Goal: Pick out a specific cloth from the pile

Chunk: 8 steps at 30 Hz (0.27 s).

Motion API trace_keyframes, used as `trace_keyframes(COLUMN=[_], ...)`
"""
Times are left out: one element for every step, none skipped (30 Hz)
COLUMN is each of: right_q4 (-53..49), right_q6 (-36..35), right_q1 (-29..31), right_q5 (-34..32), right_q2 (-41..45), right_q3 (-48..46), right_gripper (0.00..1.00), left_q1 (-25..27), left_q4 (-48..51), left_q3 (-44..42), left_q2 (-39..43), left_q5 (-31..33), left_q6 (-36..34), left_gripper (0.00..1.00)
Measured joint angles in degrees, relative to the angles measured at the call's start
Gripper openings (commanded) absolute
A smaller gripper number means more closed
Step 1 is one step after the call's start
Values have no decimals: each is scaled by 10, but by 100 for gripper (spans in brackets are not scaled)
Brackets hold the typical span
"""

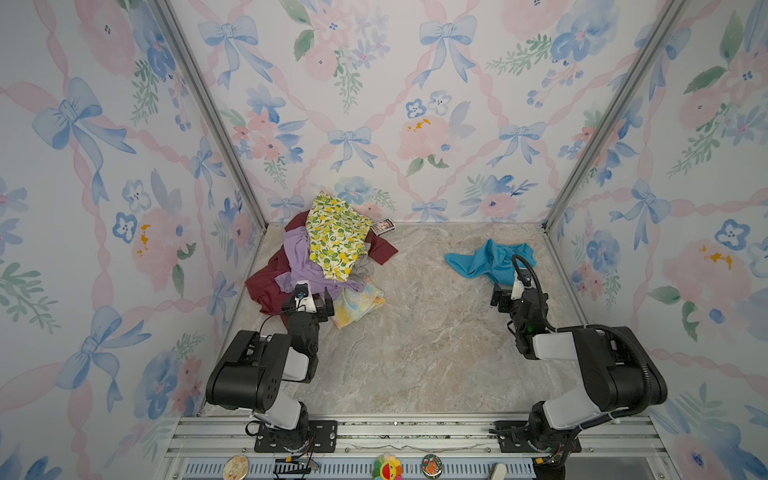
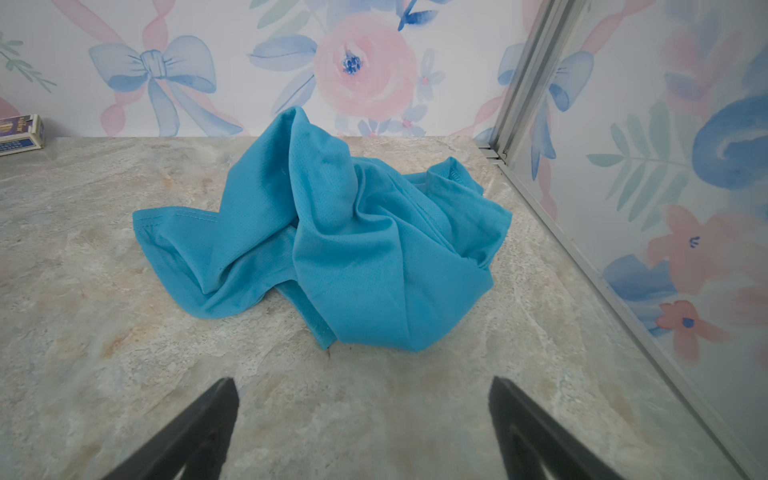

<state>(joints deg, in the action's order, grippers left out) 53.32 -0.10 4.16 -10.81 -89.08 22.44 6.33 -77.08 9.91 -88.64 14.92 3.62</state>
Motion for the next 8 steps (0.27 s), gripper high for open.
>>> trace_keyframes(right_q4=[-2, -3, -6, -9, -11, -12, -13, -14], right_q6=[0, 0, 0, 2, 3, 5, 5, 5], right_q1=[0, -2, -7, -12, -18, -24, -26, -26], right_q5=[2, 6, 14, 27, 38, 45, 49, 48], right_q2=[0, 0, 0, 0, 0, 0, 0, 0], right_q3=[0, 0, 0, 0, 0, 0, 0, 0], right_gripper=[97, 97, 97, 97, 97, 97, 97, 97], left_q1=[0, 0, 0, 0, 0, 0, 1, 1], left_q4=[0, 0, 0, 0, 0, 0, 0, 0], left_q3=[0, 0, 0, 0, 0, 0, 0, 0], left_q2=[0, 0, 0, 0, 0, 0, 0, 0], left_q5=[0, 0, 0, 0, 0, 0, 1, 1], left_q6=[0, 0, 0, 0, 0, 0, 0, 0], left_gripper=[98, 98, 98, 98, 98, 98, 98, 98])
